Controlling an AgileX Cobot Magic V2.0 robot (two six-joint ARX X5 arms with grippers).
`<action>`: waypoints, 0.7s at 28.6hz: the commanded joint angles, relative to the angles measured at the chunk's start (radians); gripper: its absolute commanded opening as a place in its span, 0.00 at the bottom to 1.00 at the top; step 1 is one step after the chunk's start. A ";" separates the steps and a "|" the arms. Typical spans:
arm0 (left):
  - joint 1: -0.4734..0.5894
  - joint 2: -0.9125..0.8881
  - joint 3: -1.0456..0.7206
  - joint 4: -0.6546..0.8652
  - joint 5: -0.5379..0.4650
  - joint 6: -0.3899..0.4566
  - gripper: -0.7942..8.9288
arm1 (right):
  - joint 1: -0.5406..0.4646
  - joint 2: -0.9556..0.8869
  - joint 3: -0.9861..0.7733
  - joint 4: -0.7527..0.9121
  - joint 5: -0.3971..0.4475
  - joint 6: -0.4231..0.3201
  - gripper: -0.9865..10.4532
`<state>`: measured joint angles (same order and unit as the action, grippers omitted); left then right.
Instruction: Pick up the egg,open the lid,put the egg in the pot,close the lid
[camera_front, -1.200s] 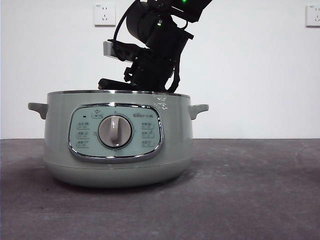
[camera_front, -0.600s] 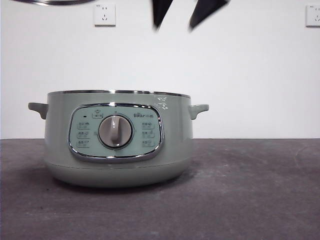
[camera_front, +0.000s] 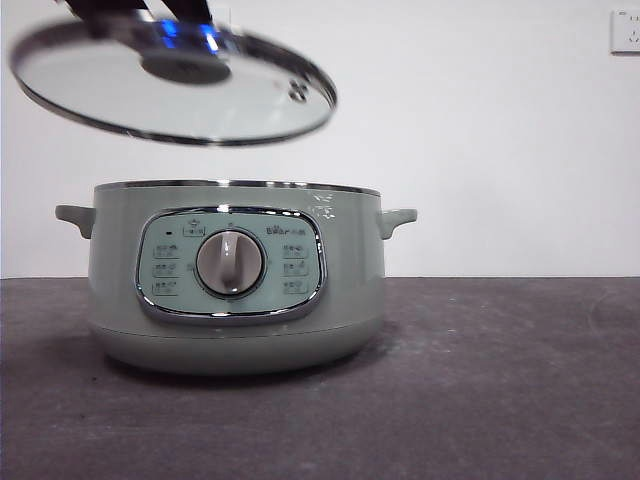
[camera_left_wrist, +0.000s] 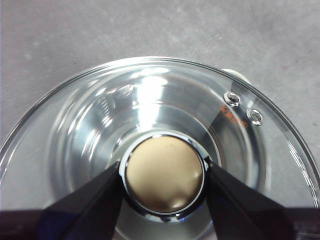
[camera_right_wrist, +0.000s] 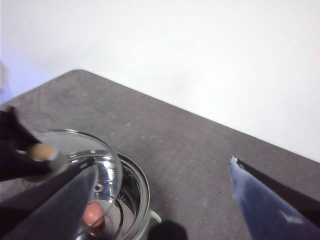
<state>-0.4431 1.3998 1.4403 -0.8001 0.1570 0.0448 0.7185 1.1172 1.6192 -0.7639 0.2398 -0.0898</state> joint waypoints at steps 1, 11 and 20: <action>-0.012 0.034 0.018 0.076 0.008 0.011 0.07 | 0.000 -0.033 -0.004 -0.026 0.003 0.012 0.48; -0.040 0.151 0.018 0.154 0.005 0.011 0.07 | 0.001 -0.098 -0.004 -0.147 -0.002 0.045 0.48; -0.044 0.206 0.018 0.174 -0.001 0.008 0.07 | 0.001 -0.104 -0.004 -0.165 -0.003 0.044 0.47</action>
<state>-0.4843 1.6058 1.4403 -0.6575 0.1497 0.0494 0.7189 1.0168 1.6196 -0.9352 0.2375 -0.0566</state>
